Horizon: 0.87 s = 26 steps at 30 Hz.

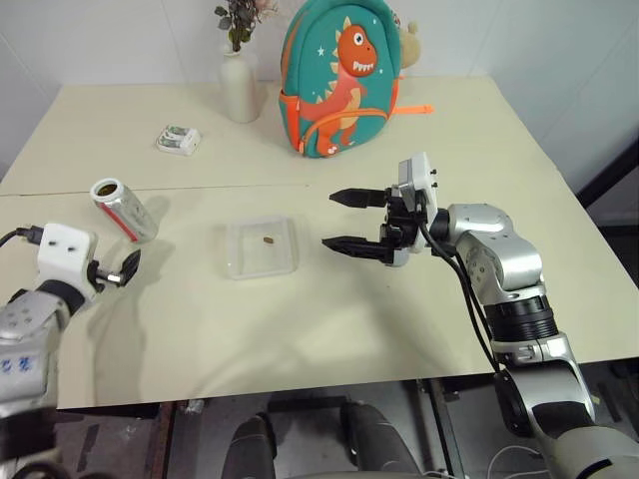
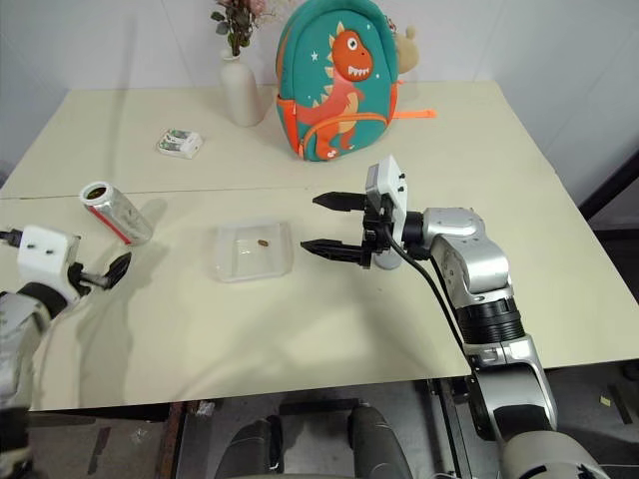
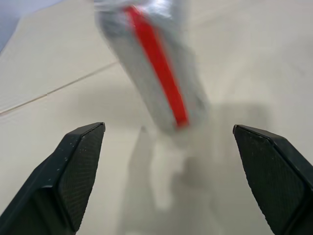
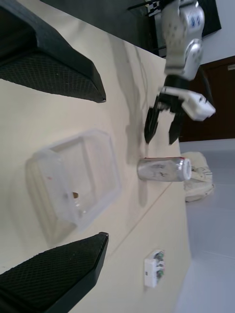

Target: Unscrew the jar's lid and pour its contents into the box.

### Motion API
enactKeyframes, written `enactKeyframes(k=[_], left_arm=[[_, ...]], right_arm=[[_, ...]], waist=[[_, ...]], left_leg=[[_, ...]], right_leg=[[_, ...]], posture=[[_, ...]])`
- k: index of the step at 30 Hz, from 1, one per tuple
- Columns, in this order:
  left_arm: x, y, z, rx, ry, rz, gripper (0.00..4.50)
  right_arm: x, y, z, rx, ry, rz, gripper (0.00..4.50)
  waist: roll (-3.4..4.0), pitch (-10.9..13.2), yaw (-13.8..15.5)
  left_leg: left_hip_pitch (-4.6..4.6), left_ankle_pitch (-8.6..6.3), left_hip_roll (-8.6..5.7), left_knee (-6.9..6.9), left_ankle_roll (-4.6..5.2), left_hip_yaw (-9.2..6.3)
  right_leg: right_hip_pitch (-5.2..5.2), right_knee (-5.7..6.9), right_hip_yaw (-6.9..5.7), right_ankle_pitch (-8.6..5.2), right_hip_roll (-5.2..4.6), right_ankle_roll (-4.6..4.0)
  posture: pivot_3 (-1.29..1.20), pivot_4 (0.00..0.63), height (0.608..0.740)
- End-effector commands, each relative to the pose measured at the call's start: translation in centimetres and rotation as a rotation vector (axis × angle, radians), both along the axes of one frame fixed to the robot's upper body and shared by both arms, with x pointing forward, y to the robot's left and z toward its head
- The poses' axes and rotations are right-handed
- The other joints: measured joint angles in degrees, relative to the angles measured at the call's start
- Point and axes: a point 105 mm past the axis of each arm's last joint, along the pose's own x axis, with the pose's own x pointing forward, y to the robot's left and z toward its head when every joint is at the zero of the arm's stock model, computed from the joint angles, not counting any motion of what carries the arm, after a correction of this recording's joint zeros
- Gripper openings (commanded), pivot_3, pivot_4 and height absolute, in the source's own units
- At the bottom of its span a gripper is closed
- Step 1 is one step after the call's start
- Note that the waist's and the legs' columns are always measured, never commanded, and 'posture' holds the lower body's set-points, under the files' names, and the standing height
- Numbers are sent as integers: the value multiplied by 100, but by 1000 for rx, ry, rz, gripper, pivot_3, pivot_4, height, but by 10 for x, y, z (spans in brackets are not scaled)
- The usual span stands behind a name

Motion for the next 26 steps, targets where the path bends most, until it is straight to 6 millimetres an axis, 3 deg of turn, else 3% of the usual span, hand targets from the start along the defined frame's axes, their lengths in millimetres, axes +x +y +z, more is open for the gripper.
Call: enactKeyframes(k=[1, 5, 14, 20, 26], left_arm=[[-20, -28, 43, 105, -131, -189, 4476], [-37, -61, 49, 125, -110, -420, 4476], [-32, -99, 53, 140, -32, -752, 4476], [-34, -97, 51, 131, 6, -790, 4476], [-43, -96, 50, 125, 11, -772, 4476]], right_arm=[[-8, -8, 13, 17, -75, 2, 4500], [-10, -18, 9, -28, -148, -16, 4500], [-11, -46, 3, -111, -222, -73, 4500], [-15, -61, 0, -134, -196, -101, 4500], [-12, -62, 1, -119, -197, -127, 4500]], waist=[[-2, -1, 4], [-2, -1, 16], [-2, -1, -25], [-3, -1, -20], [-6, 1, -36]], left_leg=[[-1, 0, 1, -3, 0, 0], [1, 0, 2, -23, -1, 6], [10, -1, 2, -33, 2, 22], [30, -4, 8, -50, 7, 38], [53, -5, 8, -49, 8, 68]], right_leg=[[-3, -2, 0, -2, 0, -6], [-1, -19, -1, -17, -3, -36], [-2, -27, 10, -8, -2, -18], [-2, -26, 25, -7, 8, -14], [6, -26, 52, -6, 7, -13]], posture=[[0, 150, 740], [0, 150, 740], [0, 150, 740], [0, 150, 740], [0, 150, 740]])
